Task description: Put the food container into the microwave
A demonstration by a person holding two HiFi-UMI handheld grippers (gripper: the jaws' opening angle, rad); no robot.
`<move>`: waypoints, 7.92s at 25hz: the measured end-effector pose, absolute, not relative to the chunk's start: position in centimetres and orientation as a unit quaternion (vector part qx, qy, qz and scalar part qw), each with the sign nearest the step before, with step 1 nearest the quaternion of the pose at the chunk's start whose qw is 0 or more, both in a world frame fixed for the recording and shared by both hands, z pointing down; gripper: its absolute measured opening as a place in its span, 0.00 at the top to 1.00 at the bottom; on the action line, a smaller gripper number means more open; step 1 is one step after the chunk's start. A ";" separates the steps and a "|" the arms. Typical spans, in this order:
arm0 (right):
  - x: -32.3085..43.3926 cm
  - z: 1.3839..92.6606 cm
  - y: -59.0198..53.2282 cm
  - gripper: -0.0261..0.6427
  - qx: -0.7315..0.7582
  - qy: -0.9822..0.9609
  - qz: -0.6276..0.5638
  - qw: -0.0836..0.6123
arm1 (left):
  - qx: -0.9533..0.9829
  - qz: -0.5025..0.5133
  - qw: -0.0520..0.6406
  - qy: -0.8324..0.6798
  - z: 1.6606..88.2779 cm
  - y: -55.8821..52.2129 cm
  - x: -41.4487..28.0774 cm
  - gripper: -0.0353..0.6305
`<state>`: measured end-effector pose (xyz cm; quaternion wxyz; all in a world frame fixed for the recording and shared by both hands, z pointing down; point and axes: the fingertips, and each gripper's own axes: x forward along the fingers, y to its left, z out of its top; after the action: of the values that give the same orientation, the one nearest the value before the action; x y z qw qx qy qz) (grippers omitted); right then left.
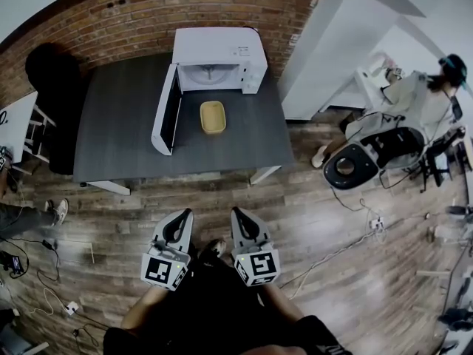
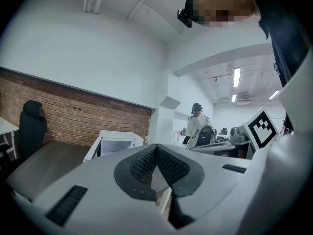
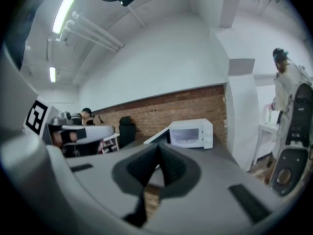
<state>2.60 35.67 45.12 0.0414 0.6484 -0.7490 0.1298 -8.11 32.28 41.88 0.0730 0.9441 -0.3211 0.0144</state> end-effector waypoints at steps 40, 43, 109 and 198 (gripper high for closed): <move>5.7 50.5 9.9 0.91 0.610 -0.767 0.148 0.136 | 0.940 0.018 0.146 -0.308 45.8 7.6 -1.8 0.89; 5.3 50.9 7.3 0.91 0.610 -0.764 0.150 0.143 | 0.941 0.018 0.153 -0.302 46.1 5.4 -2.0 0.89; 9.0 76.1 0.4 0.79 0.257 -0.796 0.081 0.542 | 0.909 0.018 0.159 -0.386 47.3 -5.4 2.3 0.89; 9.6 81.1 -1.5 0.91 0.175 -0.758 0.034 0.627 | 0.907 0.010 0.166 -0.388 47.2 -8.1 1.0 0.89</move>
<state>9.59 -1.47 81.11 0.6272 0.1753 -0.7581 0.0343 1.00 -8.09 47.20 0.1664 0.9066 -0.3877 0.0102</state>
